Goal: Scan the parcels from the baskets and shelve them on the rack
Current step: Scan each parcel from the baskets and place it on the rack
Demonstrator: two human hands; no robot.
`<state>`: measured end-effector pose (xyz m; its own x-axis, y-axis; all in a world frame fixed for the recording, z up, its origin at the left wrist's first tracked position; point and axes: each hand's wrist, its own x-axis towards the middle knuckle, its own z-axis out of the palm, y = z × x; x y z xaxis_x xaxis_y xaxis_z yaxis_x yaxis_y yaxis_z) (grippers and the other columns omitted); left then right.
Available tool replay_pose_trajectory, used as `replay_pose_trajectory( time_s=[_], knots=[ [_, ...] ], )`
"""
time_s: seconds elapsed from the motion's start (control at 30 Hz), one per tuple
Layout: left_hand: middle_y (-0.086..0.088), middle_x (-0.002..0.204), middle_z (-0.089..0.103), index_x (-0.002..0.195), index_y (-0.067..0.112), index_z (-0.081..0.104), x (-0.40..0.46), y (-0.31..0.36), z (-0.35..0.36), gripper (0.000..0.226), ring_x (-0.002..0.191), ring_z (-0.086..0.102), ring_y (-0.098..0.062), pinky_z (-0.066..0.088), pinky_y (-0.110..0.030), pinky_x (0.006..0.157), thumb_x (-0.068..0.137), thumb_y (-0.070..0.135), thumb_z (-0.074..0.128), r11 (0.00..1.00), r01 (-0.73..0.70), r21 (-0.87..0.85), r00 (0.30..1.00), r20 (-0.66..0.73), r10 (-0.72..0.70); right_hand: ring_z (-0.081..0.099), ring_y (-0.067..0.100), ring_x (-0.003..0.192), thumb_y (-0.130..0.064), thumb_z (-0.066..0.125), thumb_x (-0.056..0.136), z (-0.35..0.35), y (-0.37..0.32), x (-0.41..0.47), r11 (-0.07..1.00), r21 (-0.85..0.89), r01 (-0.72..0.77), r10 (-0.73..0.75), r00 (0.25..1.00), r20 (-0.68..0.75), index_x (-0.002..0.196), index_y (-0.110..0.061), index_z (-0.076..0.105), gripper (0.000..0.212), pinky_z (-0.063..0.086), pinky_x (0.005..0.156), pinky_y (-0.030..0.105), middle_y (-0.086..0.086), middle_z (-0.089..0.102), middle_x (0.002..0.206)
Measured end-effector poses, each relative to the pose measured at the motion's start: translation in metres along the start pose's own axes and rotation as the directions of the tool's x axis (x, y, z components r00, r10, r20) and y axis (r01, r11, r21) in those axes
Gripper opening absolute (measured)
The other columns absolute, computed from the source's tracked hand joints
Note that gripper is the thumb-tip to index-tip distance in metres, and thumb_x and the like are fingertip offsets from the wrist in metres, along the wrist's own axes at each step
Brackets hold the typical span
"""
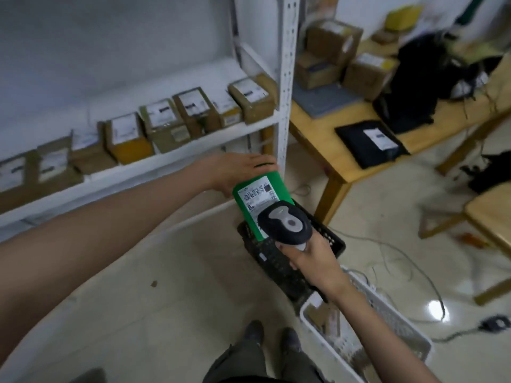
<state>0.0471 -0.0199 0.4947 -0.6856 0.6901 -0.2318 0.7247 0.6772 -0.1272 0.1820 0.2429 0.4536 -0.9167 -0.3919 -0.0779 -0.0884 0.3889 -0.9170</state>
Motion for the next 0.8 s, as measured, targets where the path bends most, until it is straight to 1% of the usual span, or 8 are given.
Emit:
replay_pose_trajectory(
  time_s=[0.13,0.2,0.33,0.43,0.5,0.6,0.7,0.8],
  knots=[
    [-0.006,0.167,0.013,0.161,0.016,0.006,-0.024,-0.015,-0.018,0.117,0.151,0.019,-0.020,0.005,-0.015,0.110,0.076,0.034,0.085,0.995,0.071,0.067,0.997,-0.049,-0.068,0.060,-0.011,0.063,-0.022,0.074,0.093,-0.002,-0.028,0.005,0.993,-0.024,0.118,-0.117,0.992,0.037,0.102,-0.046,0.054,0.032,0.042,0.058,0.009,-0.023,0.060,0.066],
    [-0.006,0.168,0.010,0.161,0.019,0.001,-0.033,-0.019,-0.027,0.115,0.151,0.020,-0.020,0.017,-0.022,0.120,0.080,0.038,0.081,0.991,0.094,0.096,0.995,-0.046,-0.090,0.059,-0.011,0.062,-0.022,0.072,0.095,-0.003,-0.038,0.006,0.988,-0.028,0.155,-0.153,0.986,0.062,0.097,-0.042,0.054,0.027,0.042,0.057,0.009,-0.025,0.059,0.061],
    [-0.002,0.168,0.006,0.161,0.024,-0.006,-0.048,-0.021,-0.049,0.121,0.153,0.017,-0.020,0.045,-0.035,0.111,0.078,0.032,0.082,0.975,0.152,0.160,0.988,-0.031,-0.149,0.058,-0.011,0.070,-0.018,0.070,0.096,-0.009,-0.050,0.013,0.978,-0.035,0.205,-0.201,0.976,0.079,0.091,-0.040,0.057,0.025,0.042,0.062,0.010,-0.027,0.059,0.070],
    [-0.002,0.166,0.006,0.160,0.022,-0.005,-0.056,-0.024,-0.065,0.127,0.151,0.020,-0.021,0.048,-0.039,0.108,0.071,0.027,0.086,0.962,0.189,0.200,0.982,-0.023,-0.188,0.062,-0.012,0.091,-0.021,0.069,0.096,-0.017,-0.062,0.019,0.975,-0.015,0.220,-0.217,0.970,0.114,0.118,-0.025,0.066,0.022,0.046,0.075,0.009,-0.021,0.067,0.100],
    [-0.002,0.166,0.006,0.160,0.022,-0.004,-0.061,-0.027,-0.075,0.131,0.151,0.022,-0.022,0.046,-0.041,0.111,0.068,0.025,0.089,0.955,0.222,0.198,0.975,-0.022,-0.222,0.062,-0.013,0.093,-0.020,0.069,0.096,-0.023,-0.070,0.025,0.969,-0.016,0.247,-0.242,0.961,0.133,0.117,-0.027,0.065,0.023,0.049,0.077,0.010,-0.019,0.068,0.103],
    [0.002,0.163,0.011,0.159,0.025,0.003,-0.069,-0.033,-0.092,0.128,0.146,0.031,-0.022,0.053,-0.040,0.101,0.065,0.023,0.090,0.954,0.273,0.124,0.961,-0.087,-0.263,0.065,-0.007,0.077,-0.017,0.069,0.096,-0.036,-0.080,0.037,0.972,0.038,0.232,-0.235,0.962,0.137,0.101,-0.036,0.063,0.021,0.051,0.068,0.017,-0.015,0.070,0.085],
    [0.001,0.155,0.022,0.157,0.024,0.012,-0.081,-0.042,-0.110,0.124,0.131,0.045,-0.023,0.056,-0.033,0.085,0.061,0.033,0.090,0.944,0.330,0.024,0.926,-0.205,-0.318,0.061,0.012,0.058,-0.018,0.069,0.095,-0.053,-0.091,0.059,0.974,0.138,0.182,-0.194,0.978,0.080,0.101,-0.017,0.066,0.006,0.049,0.057,0.029,0.010,0.069,0.072],
    [0.002,0.151,0.028,0.155,0.023,0.018,-0.097,-0.053,-0.132,0.120,0.126,0.047,-0.020,0.050,-0.031,0.087,0.060,0.053,0.085,0.912,0.402,-0.085,0.856,-0.317,-0.407,0.059,0.008,0.054,-0.017,0.069,0.095,-0.072,-0.107,0.089,0.956,0.191,0.221,-0.216,0.975,-0.046,0.092,-0.009,0.066,0.008,0.047,0.056,0.023,-0.001,0.066,0.062]
  ],
)
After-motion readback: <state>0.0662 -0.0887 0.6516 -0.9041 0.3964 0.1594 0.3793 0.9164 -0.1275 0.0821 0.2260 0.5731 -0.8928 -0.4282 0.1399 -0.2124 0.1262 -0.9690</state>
